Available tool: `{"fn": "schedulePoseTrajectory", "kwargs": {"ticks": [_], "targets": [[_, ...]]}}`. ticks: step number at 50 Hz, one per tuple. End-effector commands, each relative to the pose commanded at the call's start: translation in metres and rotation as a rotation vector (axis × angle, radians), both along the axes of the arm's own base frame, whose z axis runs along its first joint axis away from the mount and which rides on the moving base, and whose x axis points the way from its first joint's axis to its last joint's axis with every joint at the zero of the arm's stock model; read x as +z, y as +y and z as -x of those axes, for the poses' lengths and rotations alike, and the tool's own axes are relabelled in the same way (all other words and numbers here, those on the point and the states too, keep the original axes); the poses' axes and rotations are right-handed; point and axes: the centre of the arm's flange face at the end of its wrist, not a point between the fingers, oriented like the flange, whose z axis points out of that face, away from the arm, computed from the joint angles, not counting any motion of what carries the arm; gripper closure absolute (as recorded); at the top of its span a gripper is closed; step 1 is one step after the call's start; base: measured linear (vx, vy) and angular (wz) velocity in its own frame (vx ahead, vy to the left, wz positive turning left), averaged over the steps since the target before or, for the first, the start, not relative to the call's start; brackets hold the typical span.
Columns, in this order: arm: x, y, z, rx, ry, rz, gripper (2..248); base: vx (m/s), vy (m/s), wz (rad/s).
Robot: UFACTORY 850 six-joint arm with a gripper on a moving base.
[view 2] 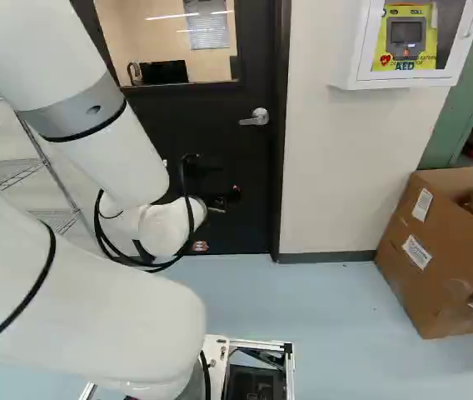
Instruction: Open the door and move inside
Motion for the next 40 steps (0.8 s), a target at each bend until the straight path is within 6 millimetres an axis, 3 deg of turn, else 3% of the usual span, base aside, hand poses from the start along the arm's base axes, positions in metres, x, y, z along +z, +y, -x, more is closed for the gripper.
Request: {"fn": "schedulePoseTrajectory", "kwargs": {"ticks": [40], "targets": [[0.0, 0.0, 0.0, 0.0, 0.0, 0.0, 3, 0.142, -0.001, -0.016]]}}
